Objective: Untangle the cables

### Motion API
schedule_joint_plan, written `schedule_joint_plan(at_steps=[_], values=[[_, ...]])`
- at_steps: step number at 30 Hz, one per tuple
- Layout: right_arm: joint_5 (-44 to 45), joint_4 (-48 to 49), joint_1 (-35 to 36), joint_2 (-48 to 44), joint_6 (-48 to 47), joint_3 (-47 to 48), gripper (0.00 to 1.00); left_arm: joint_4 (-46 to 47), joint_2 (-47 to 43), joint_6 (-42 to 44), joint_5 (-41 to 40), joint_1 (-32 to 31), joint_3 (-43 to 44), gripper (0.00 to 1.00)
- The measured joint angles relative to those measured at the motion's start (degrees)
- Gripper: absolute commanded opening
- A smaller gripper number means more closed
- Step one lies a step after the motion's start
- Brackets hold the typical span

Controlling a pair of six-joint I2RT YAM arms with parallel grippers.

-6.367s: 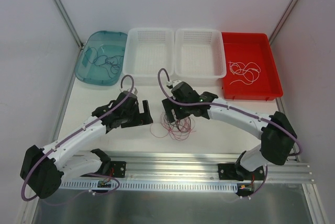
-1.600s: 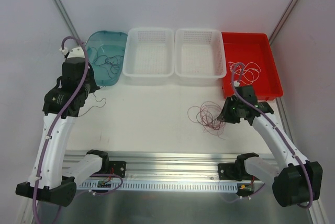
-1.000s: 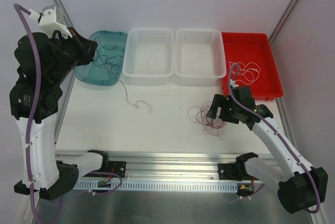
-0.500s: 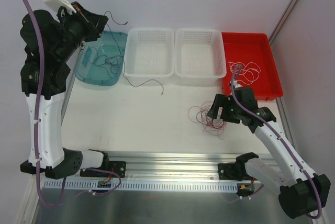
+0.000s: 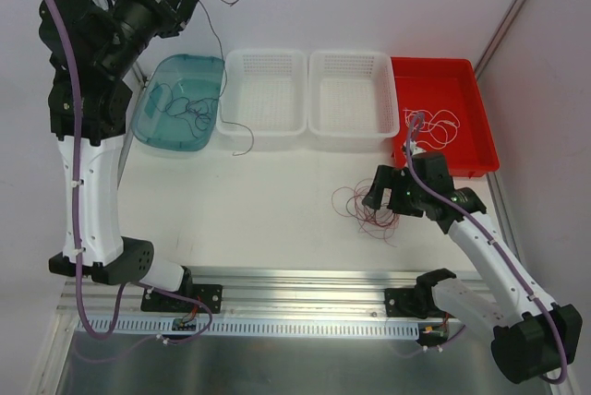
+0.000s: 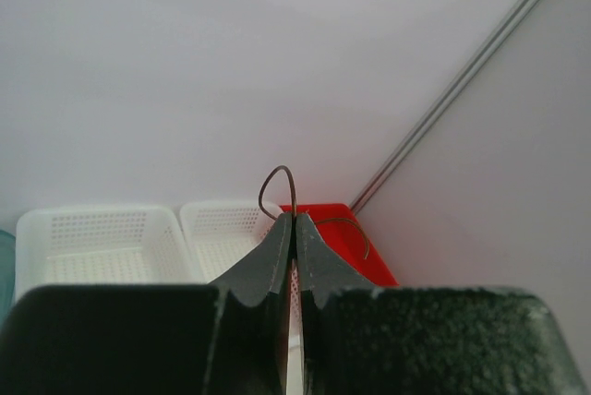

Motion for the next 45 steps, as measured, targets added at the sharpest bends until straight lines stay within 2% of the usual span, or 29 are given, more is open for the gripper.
schedule_joint_plan(at_steps=[9,29,37,40,41,44,45], values=[[-0.09,0.20,0.00,0.28,-0.72,-0.04,1.00,5.68,2.40,0.07,-3.56,0.00,1.73,0.00],[-0.83,2.08,0.00,2.64,-1.51,-2.80,1.00,20.24,22.71,2.80,-6.43,0.00,3.78,0.00],[-1.53,3.32,0.00,4.07,-1.73,-2.99,1.00,24.02,25.53,6.29,-7.02,0.00,-5.62,0.00],[-1.57,3.45,0.00,4.09,-1.75,-3.43,1.00,24.61,26.58,7.28,-7.30,-0.02,-10.69,0.11],[-1.62,3.45,0.00,4.11,-1.75,-3.58,0.99,24.46,26.99,8.02,-7.39,-0.02,-12.96,0.23],[-1.77,3.45,0.00,4.11,-1.77,-3.72,1.00,24.06,27.61,9.79,-7.32,-0.11,-17.92,0.52],[-1.77,3.45,0.00,4.11,-1.77,-3.72,1.00,24.02,27.61,10.01,-7.21,-0.15,-19.80,0.68]])
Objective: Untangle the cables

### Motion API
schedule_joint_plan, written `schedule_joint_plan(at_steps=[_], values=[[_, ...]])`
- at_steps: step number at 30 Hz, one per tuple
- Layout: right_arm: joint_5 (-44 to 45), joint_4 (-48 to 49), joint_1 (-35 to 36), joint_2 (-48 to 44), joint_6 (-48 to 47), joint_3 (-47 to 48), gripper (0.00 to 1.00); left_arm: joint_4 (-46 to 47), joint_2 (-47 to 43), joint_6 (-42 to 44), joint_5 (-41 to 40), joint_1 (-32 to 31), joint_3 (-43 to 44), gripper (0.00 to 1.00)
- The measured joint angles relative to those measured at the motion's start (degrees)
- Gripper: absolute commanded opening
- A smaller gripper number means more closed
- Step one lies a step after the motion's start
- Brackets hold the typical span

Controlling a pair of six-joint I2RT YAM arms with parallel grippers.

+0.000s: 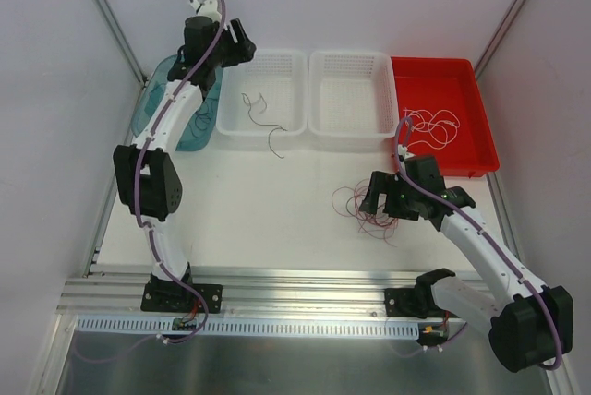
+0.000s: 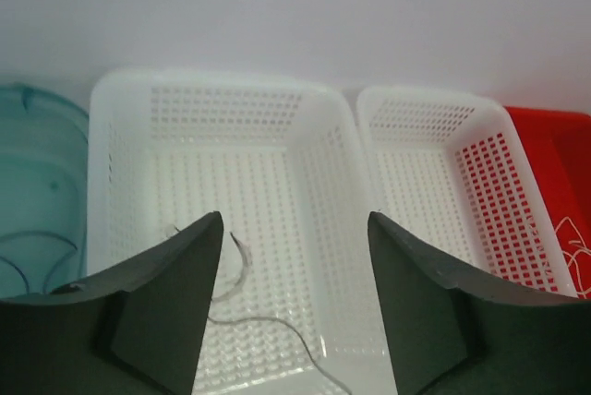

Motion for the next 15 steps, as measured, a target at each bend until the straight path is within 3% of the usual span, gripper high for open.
schedule_joint_plan(at_steps=[3,5,15], values=[[-0.02,0.02,0.00,0.00,0.00,0.00,0.99,-0.07,-0.94,1.25,-0.09,-0.48,-5.27,0.88],[-0.04,0.02,0.00,-0.04,0.00,0.00,0.99,-0.26,-3.32,2.49,-0.28,-1.40,-10.40,0.91],[-0.04,0.09,0.00,-2.01,0.04,-0.22,0.99,1.64,-29.27,3.23,-6.99,-14.80,-35.76,0.89]])
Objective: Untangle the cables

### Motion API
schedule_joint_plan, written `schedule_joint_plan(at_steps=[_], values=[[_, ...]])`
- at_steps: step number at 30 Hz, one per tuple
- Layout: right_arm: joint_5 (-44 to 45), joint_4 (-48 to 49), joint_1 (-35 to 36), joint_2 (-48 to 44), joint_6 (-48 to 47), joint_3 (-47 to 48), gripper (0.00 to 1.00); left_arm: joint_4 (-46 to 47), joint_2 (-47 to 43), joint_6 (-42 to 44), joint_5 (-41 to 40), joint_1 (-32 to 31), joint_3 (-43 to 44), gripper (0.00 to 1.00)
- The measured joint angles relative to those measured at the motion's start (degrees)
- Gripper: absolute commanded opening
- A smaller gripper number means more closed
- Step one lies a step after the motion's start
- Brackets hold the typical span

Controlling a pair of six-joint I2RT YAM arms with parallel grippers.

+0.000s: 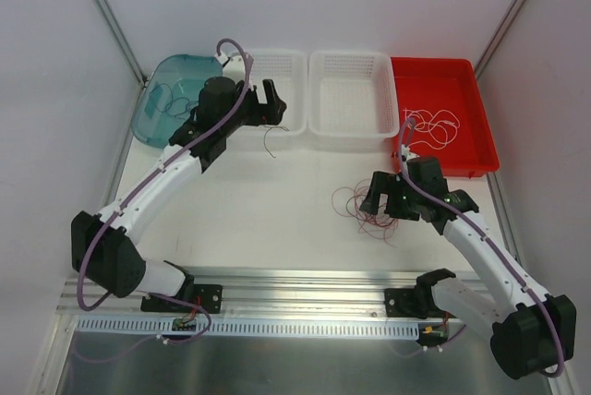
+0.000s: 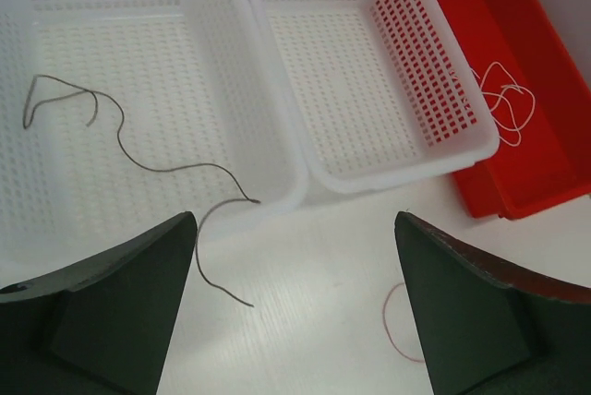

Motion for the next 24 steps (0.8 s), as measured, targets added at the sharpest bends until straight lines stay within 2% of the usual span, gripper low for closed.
schedule_joint_plan(at_steps=[4,9,15,22,24], values=[[0.00,-0.02,0.00,-0.68,0.02,-0.22,1.00,1.27,-4.92,-6.64,-2.64,-2.45,-8.35,0.87],[0.00,-0.09,0.00,-1.40,0.02,-0.46,1.00,0.22,-2.93,-15.41,-7.63,-2.82,-15.78,0.85],[0.02,-0.39,0.00,-2.60,0.00,-0.74,1.00,0.35,2.34,-20.94,-9.92,-2.82,-16.90,0.77],[0.04,-0.42,0.00,-2.97,-0.07,-0.76,1.00,3.82,7.91,-24.00,-11.39,-2.82,-16.87,0.63],[0.07,-0.46,0.00,-3.02,-0.20,-0.76,1.00,4.42,10.05,-24.37,-11.61,-2.82,-16.74,0.55]])
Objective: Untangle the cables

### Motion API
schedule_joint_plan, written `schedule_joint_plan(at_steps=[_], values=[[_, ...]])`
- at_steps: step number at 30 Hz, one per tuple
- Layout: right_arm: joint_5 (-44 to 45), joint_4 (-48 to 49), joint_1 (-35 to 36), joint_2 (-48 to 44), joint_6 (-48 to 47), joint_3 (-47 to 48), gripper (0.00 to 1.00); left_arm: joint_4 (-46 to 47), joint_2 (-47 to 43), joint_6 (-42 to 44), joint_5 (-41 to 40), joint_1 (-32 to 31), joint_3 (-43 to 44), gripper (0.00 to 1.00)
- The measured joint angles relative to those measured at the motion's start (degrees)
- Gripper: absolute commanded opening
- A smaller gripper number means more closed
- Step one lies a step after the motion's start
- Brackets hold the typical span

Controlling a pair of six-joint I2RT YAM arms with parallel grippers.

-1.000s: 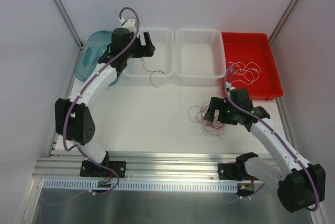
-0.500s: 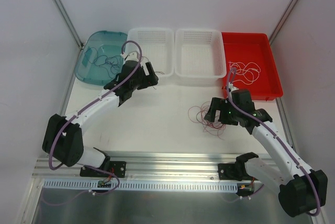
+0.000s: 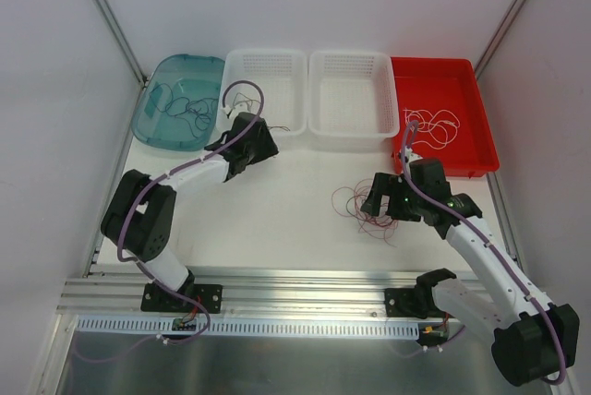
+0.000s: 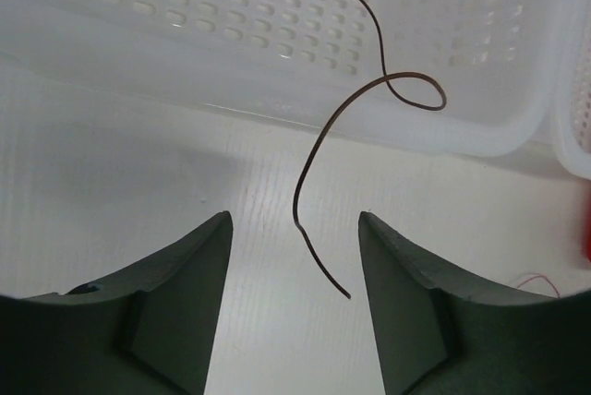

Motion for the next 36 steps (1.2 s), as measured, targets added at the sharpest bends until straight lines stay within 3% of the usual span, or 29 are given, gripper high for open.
schedule_joint_plan(at_steps=[5,6,8,17,25,29,30,32,33,36], values=[[0.02,0.07,0.00,-0.02,-0.07,-0.31,1.00,1.42,4.00,0.11,-0.17,0.00,0.79,0.30],[0.02,0.02,0.00,-0.02,-0.07,-0.52,1.00,1.64,4.42,0.24,-0.28,0.00,0.87,0.17],[0.02,-0.04,0.00,0.00,-0.09,-0.96,0.99,2.05,4.66,0.68,-0.72,0.00,0.87,0.01],[0.02,-0.17,0.00,0.02,-0.11,-0.98,1.00,-2.27,0.48,6.08,-0.46,0.00,2.86,0.00],[0.04,-0.20,0.00,0.00,-0.09,-0.98,1.00,-10.36,1.53,16.65,1.18,3.26,25.75,0.00],[0.31,-0.46,0.00,0.00,-0.20,-0.98,1.00,-11.06,8.85,20.63,1.62,7.02,36.92,0.16],[0.48,-0.63,0.00,0.00,-0.26,-0.98,1.00,-11.67,11.28,21.55,1.64,7.76,39.39,0.29],[0.76,-1.14,0.00,0.00,-0.39,-0.96,1.00,-12.50,16.06,23.67,1.79,8.68,42.77,0.42],[1.09,-1.46,0.00,-0.04,-0.44,-0.94,1.00,-13.20,18.10,24.61,2.10,8.79,43.85,0.57],[2.27,-2.21,0.00,-0.37,-0.57,-0.90,1.00,-15.72,21.66,26.73,2.49,8.68,44.54,0.72]])
